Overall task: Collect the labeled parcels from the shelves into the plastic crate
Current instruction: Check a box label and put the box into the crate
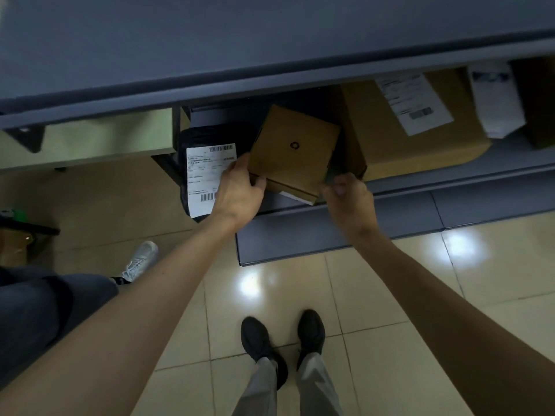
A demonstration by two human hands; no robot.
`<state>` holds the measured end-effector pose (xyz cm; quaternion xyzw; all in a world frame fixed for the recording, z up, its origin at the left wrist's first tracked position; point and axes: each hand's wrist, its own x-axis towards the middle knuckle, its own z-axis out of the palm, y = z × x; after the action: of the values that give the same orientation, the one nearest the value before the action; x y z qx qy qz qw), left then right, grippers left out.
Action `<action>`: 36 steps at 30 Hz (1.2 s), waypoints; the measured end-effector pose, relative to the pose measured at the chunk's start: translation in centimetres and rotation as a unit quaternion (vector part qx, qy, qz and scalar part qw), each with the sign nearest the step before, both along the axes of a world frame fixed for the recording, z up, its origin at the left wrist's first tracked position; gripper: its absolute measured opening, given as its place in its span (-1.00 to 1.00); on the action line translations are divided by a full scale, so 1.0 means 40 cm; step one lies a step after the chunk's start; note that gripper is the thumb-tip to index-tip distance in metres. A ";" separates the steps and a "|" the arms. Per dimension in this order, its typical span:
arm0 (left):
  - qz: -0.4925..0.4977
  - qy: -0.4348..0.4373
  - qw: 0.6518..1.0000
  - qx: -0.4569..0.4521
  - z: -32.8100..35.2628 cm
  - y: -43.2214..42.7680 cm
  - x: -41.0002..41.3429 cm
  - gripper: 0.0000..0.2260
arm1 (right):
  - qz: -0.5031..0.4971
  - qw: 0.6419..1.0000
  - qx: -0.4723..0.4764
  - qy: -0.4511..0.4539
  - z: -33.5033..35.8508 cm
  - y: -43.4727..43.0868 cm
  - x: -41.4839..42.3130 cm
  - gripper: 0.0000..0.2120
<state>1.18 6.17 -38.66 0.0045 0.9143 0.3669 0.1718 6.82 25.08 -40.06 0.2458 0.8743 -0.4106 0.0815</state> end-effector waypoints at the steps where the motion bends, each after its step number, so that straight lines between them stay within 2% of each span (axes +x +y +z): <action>1: 0.004 -0.002 1.000 0.001 -0.009 0.003 0.000 -0.65 | 0.009 1.000 -0.002 -0.006 -0.009 0.004 -0.002 -0.71; 12: 0.001 0.001 0.999 -0.046 -0.038 0.028 0.026 -0.54 | 0.027 0.996 -0.089 -0.011 -0.057 0.003 -0.010 -0.69; 20: 0.054 -0.028 0.998 0.023 0.000 0.068 0.154 -0.56 | -0.080 0.971 -0.222 0.034 -0.031 0.029 0.052 -0.76; 24: 0.066 -0.063 0.995 0.047 0.003 0.077 0.206 -0.51 | -0.125 0.965 -0.228 0.034 0.001 0.052 0.070 -0.72; 27: 0.072 -0.071 0.992 0.075 0.006 0.100 0.219 -0.50 | -0.155 0.959 -0.227 0.067 0.045 0.063 0.073 -0.66; 32: 0.074 -0.069 0.984 0.145 0.028 0.160 0.202 -0.47 | -0.067 0.982 -0.131 0.114 0.094 0.051 0.080 -0.57; 34: 0.106 -0.067 0.974 0.188 0.047 0.169 0.189 -0.49 | -0.043 0.981 -0.135 0.131 0.101 0.041 0.082 -0.54; 36: 0.115 -0.057 0.968 0.216 0.062 0.167 0.182 -0.62 | -0.031 0.976 -0.159 0.146 0.100 0.028 0.082 -0.61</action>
<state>8.45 12.83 -36.17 -0.0845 0.7965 0.5724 0.1757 10.10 26.21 -36.07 0.1947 0.7924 -0.5778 -0.0216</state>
